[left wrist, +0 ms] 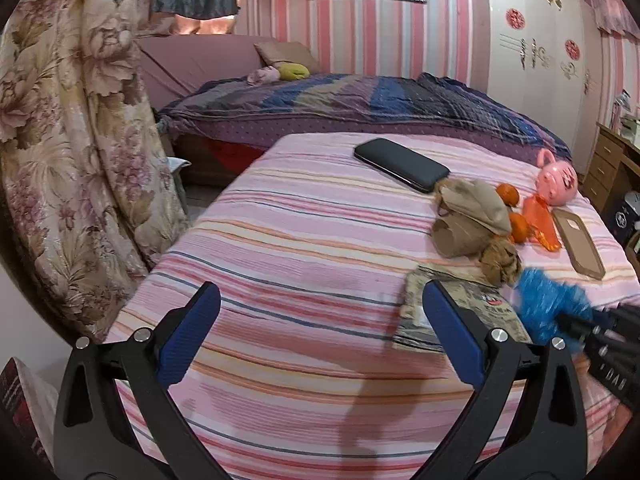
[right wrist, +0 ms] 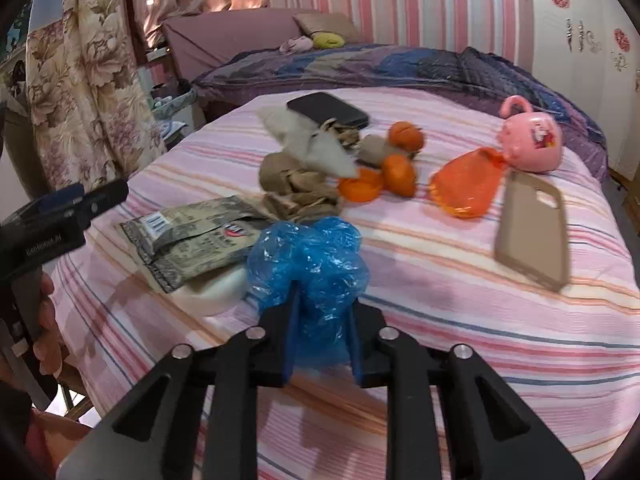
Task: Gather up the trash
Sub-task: 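Grasp the printed snack packet with the left tool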
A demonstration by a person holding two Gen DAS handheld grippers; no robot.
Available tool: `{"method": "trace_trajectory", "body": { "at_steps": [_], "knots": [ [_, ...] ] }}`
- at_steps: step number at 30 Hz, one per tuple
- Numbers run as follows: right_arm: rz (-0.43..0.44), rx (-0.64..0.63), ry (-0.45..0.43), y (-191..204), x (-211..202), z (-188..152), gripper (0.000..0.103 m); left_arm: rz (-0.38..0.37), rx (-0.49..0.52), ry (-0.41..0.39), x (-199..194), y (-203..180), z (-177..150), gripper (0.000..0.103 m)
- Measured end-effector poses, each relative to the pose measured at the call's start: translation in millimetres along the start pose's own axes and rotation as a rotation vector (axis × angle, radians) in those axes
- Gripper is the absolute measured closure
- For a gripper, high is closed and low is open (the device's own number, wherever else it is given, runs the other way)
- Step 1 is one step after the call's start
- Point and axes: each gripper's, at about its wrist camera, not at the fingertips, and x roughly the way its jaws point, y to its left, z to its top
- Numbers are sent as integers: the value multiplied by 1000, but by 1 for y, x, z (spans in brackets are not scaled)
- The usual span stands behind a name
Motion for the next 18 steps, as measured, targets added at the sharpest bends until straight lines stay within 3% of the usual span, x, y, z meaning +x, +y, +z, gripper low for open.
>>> {"method": "trace_trajectory", "body": {
  "at_steps": [7,14,18],
  "knots": [
    [-124,44,-38,-45,-18,1,85,-60,42,42,8,-30,-2,5],
    [-163,104,-36,-84,-24,-2,85,-150,33,154,30,-54,-4,6],
    [-177,103,-34,-96,-26,-4,85,-179,40,165,31,-62,-4,16]
  ]
}}
